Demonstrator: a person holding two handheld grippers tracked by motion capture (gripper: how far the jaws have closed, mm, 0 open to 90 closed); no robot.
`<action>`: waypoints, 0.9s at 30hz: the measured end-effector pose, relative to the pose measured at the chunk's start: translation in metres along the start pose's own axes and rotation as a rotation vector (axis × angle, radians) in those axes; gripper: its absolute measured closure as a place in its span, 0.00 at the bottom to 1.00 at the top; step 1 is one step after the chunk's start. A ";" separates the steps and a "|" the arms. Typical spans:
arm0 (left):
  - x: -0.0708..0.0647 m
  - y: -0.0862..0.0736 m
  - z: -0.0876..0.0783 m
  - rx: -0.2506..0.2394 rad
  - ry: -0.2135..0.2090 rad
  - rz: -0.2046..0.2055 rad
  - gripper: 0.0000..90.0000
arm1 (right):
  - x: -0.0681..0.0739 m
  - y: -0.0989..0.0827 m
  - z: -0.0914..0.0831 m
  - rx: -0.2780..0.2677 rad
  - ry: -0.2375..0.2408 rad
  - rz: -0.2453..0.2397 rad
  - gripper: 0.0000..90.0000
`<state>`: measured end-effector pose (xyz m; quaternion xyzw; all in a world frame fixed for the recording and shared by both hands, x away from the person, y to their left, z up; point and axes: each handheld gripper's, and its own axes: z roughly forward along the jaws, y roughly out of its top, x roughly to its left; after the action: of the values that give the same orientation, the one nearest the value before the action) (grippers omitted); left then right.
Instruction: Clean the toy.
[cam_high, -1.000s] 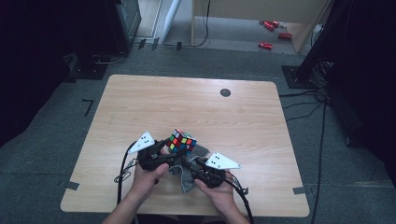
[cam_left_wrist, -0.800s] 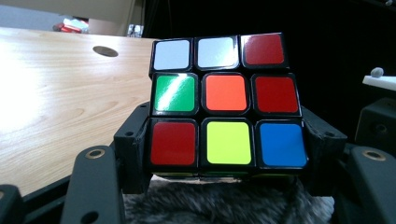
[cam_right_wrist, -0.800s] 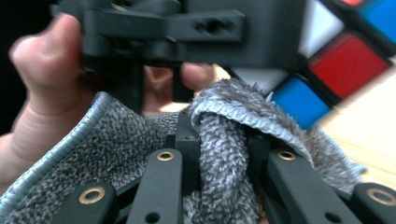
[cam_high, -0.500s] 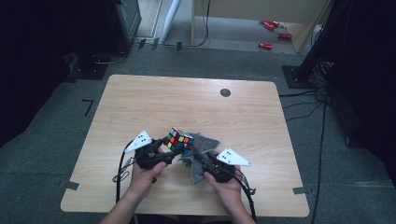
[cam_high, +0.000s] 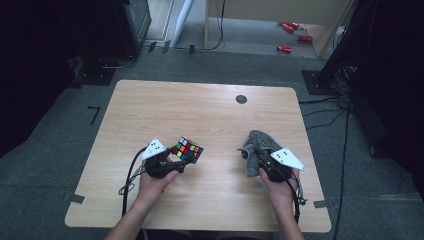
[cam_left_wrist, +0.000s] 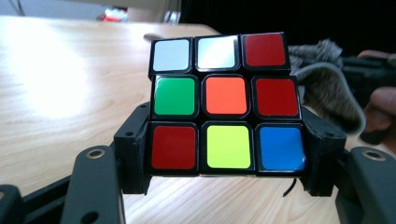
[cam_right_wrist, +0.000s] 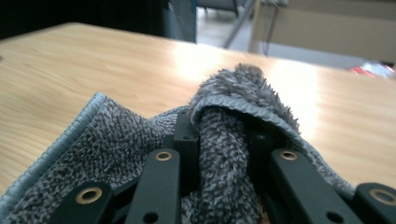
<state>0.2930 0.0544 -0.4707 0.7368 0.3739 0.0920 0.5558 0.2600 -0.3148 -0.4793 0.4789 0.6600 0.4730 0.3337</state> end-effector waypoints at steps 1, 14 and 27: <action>0.000 -0.001 0.002 0.018 0.015 0.012 0.38 | -0.003 -0.003 0.002 0.012 -0.011 -0.003 0.82; 0.004 -0.014 0.025 0.203 0.139 0.132 0.38 | -0.008 -0.030 0.023 0.202 -0.033 -0.035 0.78; 0.006 -0.022 0.036 0.245 0.158 0.148 0.38 | -0.004 -0.034 0.030 0.305 -0.027 -0.047 0.75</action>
<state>0.3071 0.0338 -0.5046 0.8150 0.3697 0.1442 0.4223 0.2775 -0.3130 -0.5211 0.5148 0.7306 0.3528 0.2770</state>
